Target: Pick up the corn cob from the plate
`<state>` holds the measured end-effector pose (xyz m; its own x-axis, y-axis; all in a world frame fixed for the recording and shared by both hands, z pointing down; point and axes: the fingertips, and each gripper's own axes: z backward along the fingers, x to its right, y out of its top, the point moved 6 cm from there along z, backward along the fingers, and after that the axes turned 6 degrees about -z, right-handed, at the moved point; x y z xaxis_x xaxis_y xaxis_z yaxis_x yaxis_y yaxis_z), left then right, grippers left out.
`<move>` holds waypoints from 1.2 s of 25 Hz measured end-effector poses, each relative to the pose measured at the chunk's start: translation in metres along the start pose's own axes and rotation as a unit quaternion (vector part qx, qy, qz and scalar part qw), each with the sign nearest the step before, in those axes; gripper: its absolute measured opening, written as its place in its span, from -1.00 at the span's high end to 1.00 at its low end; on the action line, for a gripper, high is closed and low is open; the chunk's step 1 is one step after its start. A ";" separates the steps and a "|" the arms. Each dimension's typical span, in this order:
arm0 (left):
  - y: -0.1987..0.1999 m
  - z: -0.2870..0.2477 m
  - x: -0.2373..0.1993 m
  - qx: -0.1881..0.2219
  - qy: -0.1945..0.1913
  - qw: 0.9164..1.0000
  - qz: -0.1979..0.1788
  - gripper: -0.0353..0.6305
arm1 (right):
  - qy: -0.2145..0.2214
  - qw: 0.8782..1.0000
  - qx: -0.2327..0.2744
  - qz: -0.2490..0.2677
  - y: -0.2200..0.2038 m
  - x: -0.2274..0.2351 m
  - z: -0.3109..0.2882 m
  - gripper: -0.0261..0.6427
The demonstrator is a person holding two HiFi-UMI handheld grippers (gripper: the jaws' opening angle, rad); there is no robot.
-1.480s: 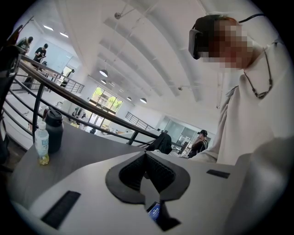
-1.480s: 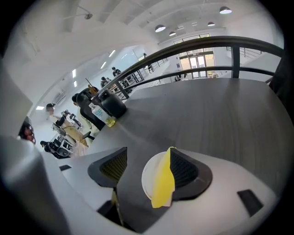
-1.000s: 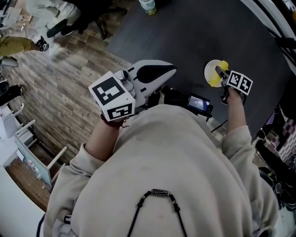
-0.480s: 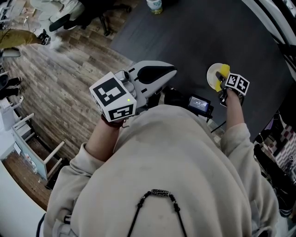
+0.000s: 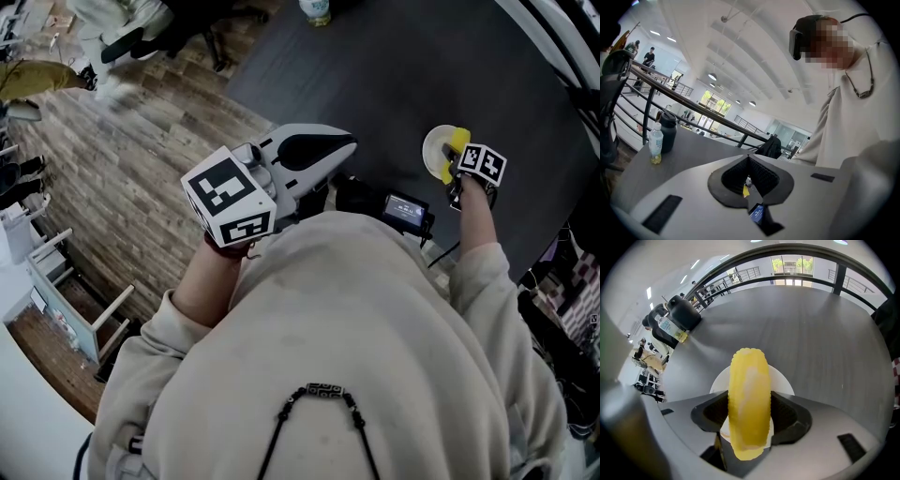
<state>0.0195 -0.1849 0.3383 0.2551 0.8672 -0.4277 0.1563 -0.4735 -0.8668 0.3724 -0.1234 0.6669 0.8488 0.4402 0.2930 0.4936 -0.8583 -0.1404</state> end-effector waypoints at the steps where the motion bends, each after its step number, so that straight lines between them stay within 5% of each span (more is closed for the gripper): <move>1: 0.000 0.000 0.000 0.000 0.000 1.000 0.001 0.89 | 0.001 1.000 -0.004 0.002 0.000 0.000 0.000 0.12; 18: -0.002 -0.008 0.012 -0.012 -0.016 1.000 -0.010 0.89 | 0.031 0.999 0.021 0.038 0.003 0.002 0.012 0.13; 30: 0.005 -0.014 0.015 -0.014 -0.049 0.998 -0.029 0.89 | 0.049 0.998 0.044 0.017 0.001 0.001 0.037 0.13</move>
<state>0.0378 -0.1762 0.3314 0.1505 0.9036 -0.4011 0.1950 -0.4249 -0.8840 0.3808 -0.1134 0.6321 0.8442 0.3801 0.3779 0.4838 -0.8438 -0.2321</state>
